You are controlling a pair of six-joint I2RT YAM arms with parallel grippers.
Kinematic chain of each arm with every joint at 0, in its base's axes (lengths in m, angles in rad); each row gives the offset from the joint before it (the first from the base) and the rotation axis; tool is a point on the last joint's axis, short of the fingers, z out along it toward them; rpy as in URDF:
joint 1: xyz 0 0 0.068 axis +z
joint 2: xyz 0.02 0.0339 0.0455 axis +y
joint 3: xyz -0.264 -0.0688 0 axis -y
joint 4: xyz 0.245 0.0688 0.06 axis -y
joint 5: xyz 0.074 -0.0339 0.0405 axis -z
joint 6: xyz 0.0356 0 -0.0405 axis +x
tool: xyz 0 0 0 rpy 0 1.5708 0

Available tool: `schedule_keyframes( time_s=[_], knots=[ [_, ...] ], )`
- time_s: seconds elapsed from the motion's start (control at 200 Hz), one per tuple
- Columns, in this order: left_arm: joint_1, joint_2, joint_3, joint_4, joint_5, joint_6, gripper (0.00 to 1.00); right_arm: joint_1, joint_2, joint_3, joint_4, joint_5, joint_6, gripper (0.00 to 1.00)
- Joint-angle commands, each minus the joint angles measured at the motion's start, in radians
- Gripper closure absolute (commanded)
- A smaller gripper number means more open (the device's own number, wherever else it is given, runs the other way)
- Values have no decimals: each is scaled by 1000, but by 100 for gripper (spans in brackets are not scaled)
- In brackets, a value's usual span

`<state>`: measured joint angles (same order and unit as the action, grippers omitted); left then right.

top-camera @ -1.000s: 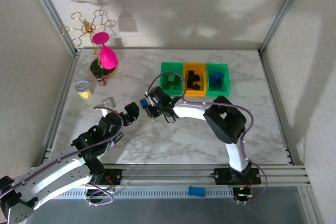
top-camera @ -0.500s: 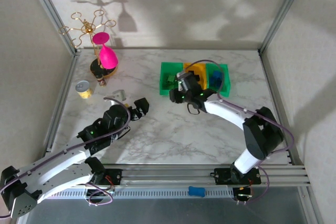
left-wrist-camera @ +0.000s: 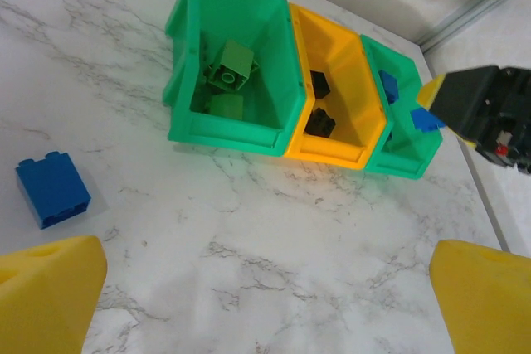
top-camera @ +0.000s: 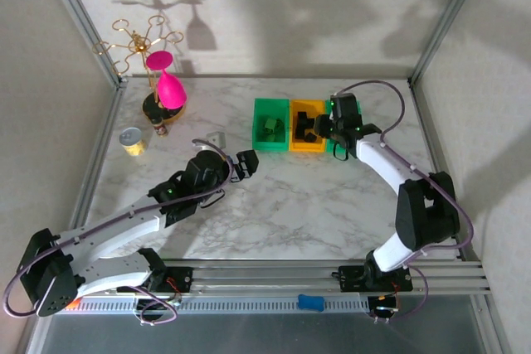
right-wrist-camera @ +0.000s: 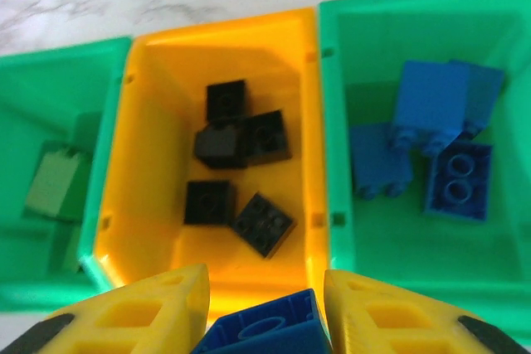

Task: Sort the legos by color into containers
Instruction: Place the lego in the container.

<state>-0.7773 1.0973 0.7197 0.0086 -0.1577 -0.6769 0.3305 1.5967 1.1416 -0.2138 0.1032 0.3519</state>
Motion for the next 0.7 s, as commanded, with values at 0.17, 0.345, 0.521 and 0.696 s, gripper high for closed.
schedule_keyframes(
  time_s=[0.17,0.345,0.521,0.696],
  knots=[
    [-11,49,65,45,31,23,0,-80,174,180,-10,83,-30,62],
    [-13,55,62,47,29,30,0,-112,256,256,-25,116,-31,62],
    [-13,42,54,38,17,33,0,-130,307,288,-33,135,-31,62],
    [-13,14,37,27,4,31,0,-137,321,271,-27,135,-29,61]
  ],
)
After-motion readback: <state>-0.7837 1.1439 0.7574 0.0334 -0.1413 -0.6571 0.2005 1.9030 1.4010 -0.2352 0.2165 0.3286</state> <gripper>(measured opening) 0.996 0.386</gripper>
